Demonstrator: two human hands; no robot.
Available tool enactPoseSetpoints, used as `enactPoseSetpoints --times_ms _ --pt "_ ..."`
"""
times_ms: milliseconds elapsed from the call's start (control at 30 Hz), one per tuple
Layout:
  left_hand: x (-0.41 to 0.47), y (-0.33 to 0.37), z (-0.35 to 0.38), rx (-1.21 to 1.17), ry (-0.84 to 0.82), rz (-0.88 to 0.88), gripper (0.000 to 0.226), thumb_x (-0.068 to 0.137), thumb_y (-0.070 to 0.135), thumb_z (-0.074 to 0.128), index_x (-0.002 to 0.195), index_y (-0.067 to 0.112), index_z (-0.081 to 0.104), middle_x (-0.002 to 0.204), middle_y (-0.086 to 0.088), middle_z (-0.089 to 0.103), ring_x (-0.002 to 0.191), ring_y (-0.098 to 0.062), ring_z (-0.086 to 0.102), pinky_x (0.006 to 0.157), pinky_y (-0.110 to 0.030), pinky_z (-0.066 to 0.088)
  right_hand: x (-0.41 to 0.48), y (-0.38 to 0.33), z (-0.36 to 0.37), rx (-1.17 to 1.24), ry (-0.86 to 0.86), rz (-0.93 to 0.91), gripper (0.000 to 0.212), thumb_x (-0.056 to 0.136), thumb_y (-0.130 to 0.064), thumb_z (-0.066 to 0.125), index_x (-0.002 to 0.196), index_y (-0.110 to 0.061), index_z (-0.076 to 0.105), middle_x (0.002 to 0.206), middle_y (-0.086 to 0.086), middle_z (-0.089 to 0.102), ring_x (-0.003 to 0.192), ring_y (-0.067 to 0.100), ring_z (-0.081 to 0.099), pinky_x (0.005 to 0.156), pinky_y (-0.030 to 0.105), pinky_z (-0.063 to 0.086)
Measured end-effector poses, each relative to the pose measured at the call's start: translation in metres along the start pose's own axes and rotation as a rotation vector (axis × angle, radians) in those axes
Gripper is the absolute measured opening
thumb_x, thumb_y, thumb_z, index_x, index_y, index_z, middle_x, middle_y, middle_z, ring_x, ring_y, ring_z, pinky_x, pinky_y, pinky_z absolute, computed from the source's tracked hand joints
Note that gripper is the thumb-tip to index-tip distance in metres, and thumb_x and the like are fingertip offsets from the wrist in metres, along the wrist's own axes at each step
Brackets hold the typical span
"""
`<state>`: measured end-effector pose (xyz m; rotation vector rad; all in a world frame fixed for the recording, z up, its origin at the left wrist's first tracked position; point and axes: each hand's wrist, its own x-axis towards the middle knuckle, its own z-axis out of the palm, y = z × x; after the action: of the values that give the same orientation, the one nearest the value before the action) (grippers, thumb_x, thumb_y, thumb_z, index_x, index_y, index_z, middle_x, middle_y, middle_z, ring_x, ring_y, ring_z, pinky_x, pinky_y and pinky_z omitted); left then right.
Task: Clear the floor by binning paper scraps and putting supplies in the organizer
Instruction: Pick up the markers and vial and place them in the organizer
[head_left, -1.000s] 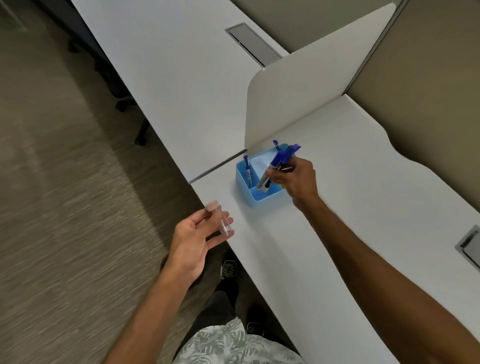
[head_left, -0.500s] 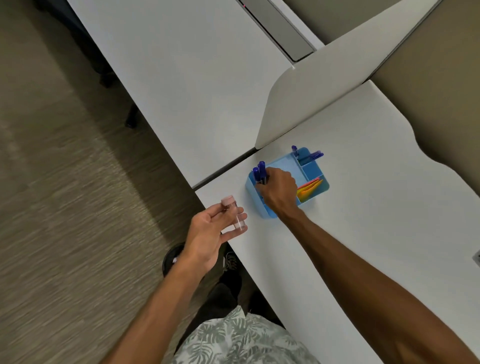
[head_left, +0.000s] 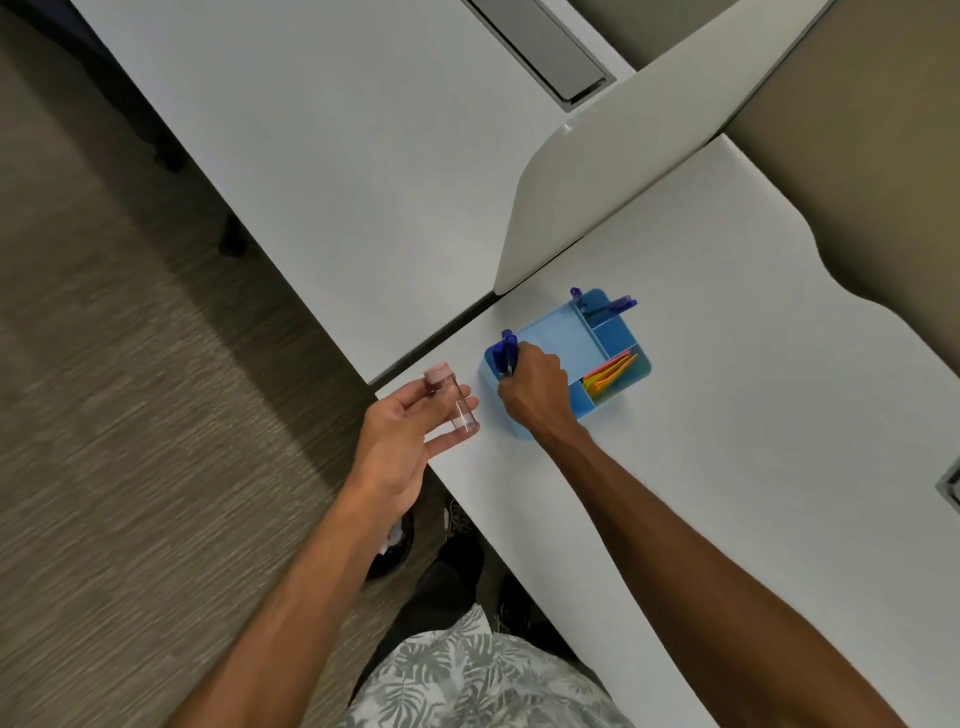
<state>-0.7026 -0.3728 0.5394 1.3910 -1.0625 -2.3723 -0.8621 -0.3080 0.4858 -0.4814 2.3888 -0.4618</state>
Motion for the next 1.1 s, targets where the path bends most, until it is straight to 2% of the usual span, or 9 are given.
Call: enactPoseSetpoints --times_ms 67,200,300,567,700,800,900,1000,1100 --pt "0.002 0.0 -0.001 -0.006 0.0 -0.006 0.033 0.085 0.016 0.072 0.117 0.007 0.068 0.112 -0.013 0.075 0.108 -0.029 0.072 0.091 -0.053 0.058 0.0 0.0 0.0 -0.001 -0.032 0.004 0.05 0.093 -0.014 0.067 0.138 -0.009 0.047 0.129 0.014 0.06 0.112 0.028 0.061 0.083 0.027 0.044" --pt "0.003 0.001 0.0 -0.001 0.006 -0.008 0.041 0.081 0.02 0.074 0.12 0.006 0.067 0.112 -0.013 0.075 0.108 -0.03 0.072 0.092 -0.055 0.057 0.0 -0.001 0.001 -0.016 -0.059 -0.002 0.051 0.094 -0.014 0.066 0.139 -0.009 0.044 0.132 0.014 0.058 0.115 0.029 0.061 0.093 0.032 0.049" --pt "0.003 0.001 0.001 0.001 0.008 -0.007 0.042 0.084 0.019 0.073 0.122 0.005 0.066 0.113 -0.013 0.075 0.108 -0.029 0.072 0.092 -0.055 0.057 -0.001 0.0 0.002 -0.017 -0.062 -0.001 0.051 0.093 -0.01 0.066 0.139 -0.01 0.044 0.131 0.012 0.058 0.114 0.028 0.06 0.083 0.026 0.044" --pt "0.001 0.001 0.005 0.008 0.006 -0.012 0.041 0.082 0.02 0.073 0.12 0.007 0.067 0.112 -0.012 0.075 0.108 -0.028 0.072 0.09 -0.052 0.058 -0.006 0.004 -0.006 0.096 -0.035 -0.01 0.038 0.093 -0.006 0.064 0.13 -0.008 0.055 0.128 0.013 0.061 0.113 0.026 0.061 0.087 0.026 0.046" --pt "-0.002 0.004 0.011 0.017 -0.008 -0.01 0.041 0.085 0.016 0.071 0.124 0.006 0.065 0.113 -0.012 0.075 0.108 -0.027 0.072 0.09 -0.05 0.059 -0.015 0.009 -0.023 0.197 0.053 -0.042 0.026 0.095 -0.009 0.063 0.121 -0.008 0.063 0.122 0.011 0.067 0.102 0.019 0.062 0.085 0.025 0.047" --pt "-0.005 0.006 0.019 0.144 0.006 0.054 0.035 0.084 0.017 0.076 0.119 0.016 0.07 0.107 -0.006 0.077 0.103 -0.023 0.073 0.084 -0.041 0.062 -0.032 0.014 -0.043 0.325 0.093 -0.126 0.021 0.096 -0.018 0.063 0.115 -0.011 0.066 0.115 0.006 0.071 0.095 0.012 0.063 0.083 0.025 0.054" --pt "-0.007 0.006 0.032 0.375 0.049 0.209 0.031 0.081 0.019 0.082 0.109 0.028 0.073 0.098 0.005 0.078 0.095 -0.012 0.074 0.076 -0.028 0.062 -0.051 0.018 -0.063 0.502 0.018 -0.227 0.024 0.097 -0.026 0.061 0.116 -0.013 0.067 0.108 0.003 0.072 0.093 0.015 0.07 0.085 0.037 0.062" --pt "-0.012 0.006 0.048 0.554 0.051 0.333 0.039 0.077 0.026 0.085 0.112 0.031 0.068 0.094 0.013 0.077 0.09 -0.002 0.072 0.07 -0.019 0.059 -0.069 0.021 -0.077 0.659 -0.095 -0.33 0.029 0.095 -0.035 0.063 0.119 -0.018 0.066 0.102 -0.002 0.074 0.088 0.014 0.074 0.073 0.029 0.063" --pt "-0.016 0.004 0.065 0.675 0.032 0.409 0.047 0.076 0.028 0.085 0.118 0.028 0.064 0.096 0.01 0.076 0.093 -0.004 0.072 0.077 -0.022 0.061 -0.082 0.027 -0.089 0.673 -0.105 -0.379 0.03 0.091 -0.039 0.069 0.117 -0.025 0.068 0.1 -0.006 0.073 0.089 0.012 0.073 0.067 0.024 0.061"
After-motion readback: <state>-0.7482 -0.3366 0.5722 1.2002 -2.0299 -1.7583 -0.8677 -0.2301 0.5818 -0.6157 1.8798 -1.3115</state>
